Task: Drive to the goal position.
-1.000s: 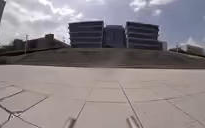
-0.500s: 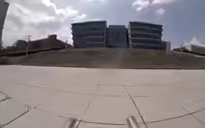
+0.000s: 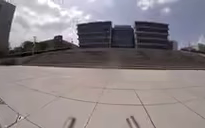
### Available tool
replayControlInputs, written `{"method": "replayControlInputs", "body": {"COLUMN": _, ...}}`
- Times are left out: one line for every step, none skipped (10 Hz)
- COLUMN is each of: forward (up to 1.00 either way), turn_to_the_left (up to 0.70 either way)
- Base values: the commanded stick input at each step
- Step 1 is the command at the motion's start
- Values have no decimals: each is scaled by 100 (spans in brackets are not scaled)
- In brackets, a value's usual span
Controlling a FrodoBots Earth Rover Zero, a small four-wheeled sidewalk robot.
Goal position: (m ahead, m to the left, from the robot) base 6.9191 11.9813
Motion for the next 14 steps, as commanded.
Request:
{"method": "replayControlInputs", "body": {"forward": 0, "turn_to_the_left": 7}}
{"method": "replayControlInputs", "body": {"forward": 0, "turn_to_the_left": 38}}
{"method": "replayControlInputs", "body": {"forward": 0, "turn_to_the_left": 45}}
{"method": "replayControlInputs", "body": {"forward": 0, "turn_to_the_left": 45}}
{"method": "replayControlInputs", "body": {"forward": 0, "turn_to_the_left": 45}}
{"method": "replayControlInputs", "body": {"forward": 0, "turn_to_the_left": 45}}
{"method": "replayControlInputs", "body": {"forward": 0, "turn_to_the_left": 45}}
{"method": "replayControlInputs", "body": {"forward": 0, "turn_to_the_left": 45}}
{"method": "replayControlInputs", "body": {"forward": 0, "turn_to_the_left": 45}}
{"method": "replayControlInputs", "body": {"forward": 0, "turn_to_the_left": 45}}
{"method": "replayControlInputs", "body": {"forward": 0, "turn_to_the_left": 45}}
{"method": "replayControlInputs", "body": {"forward": 0, "turn_to_the_left": 19}}
{"method": "replayControlInputs", "body": {"forward": 0, "turn_to_the_left": 0}}
{"method": "replayControlInputs", "body": {"forward": 0, "turn_to_the_left": 0}}
